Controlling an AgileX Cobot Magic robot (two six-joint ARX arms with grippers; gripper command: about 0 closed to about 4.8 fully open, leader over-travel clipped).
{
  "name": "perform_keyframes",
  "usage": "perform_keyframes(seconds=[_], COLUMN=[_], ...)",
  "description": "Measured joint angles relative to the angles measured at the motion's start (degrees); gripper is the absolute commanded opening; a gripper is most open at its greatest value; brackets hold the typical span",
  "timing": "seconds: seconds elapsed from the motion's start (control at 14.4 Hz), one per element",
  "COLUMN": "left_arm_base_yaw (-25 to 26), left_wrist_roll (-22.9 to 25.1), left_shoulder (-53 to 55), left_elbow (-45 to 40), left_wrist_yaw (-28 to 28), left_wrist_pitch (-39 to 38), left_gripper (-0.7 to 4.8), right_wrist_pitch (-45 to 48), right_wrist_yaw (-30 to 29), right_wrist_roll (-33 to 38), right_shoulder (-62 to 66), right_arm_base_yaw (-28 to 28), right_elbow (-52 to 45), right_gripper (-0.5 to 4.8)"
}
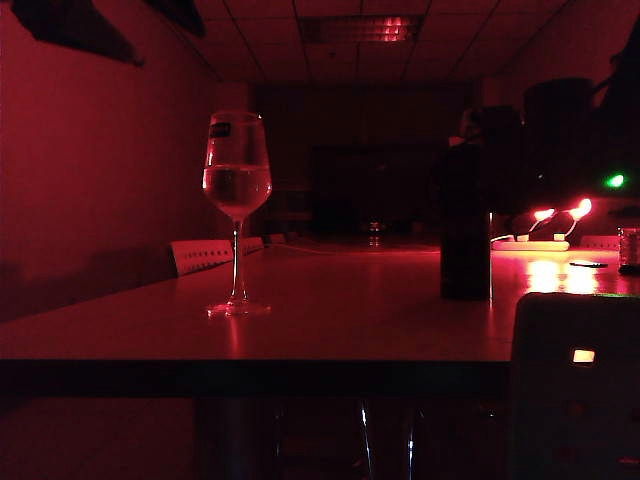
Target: Pick up the black thermos cup, pour some water from it into the stemmed glass, and then put the thermos cup back on the table.
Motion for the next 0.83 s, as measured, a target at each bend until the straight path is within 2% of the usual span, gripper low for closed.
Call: perform_keyframes(seconds=[0.35,0.49,0.62,0.76,0.83], left_arm_base_yaw=[0.0,0.0,0.0,0.0,0.0], left_wrist_roll=[0.0,0.02,0.0,0.0,0.0], left_shoulder=[-10.23,-17.94,-24.83,-32.72,-36.48], left_elbow=[0.02,0.02,0.0,0.07,0.07], left_wrist_yaw=[-0.24,-4.42,-8.46,-8.98,-9.01], left_wrist_pitch=[-3.56,-8.46,-12.55,-15.63,-17.27], left_gripper=[4.79,4.79,4.79,4.79,4.79], right_wrist_pitch=[-3.32,-12.61,-25.53,-34.05,-35.41], right_wrist_yaw=[0.04,-2.1,-7.5,-9.31,-10.14], right_wrist_roll=[2.62,3.41,3.43,3.89,4.31], right_shoulder=[-17.86,-31.82,-43.3,-53.57,-58.49], right_arm_base_yaw=[0.63,1.14,1.79,2.93,3.1], right_elbow=[-14.25,-19.34,-19.85,-19.98,-19.93], right_gripper=[4.79,4.79,4.79,4.79,4.79])
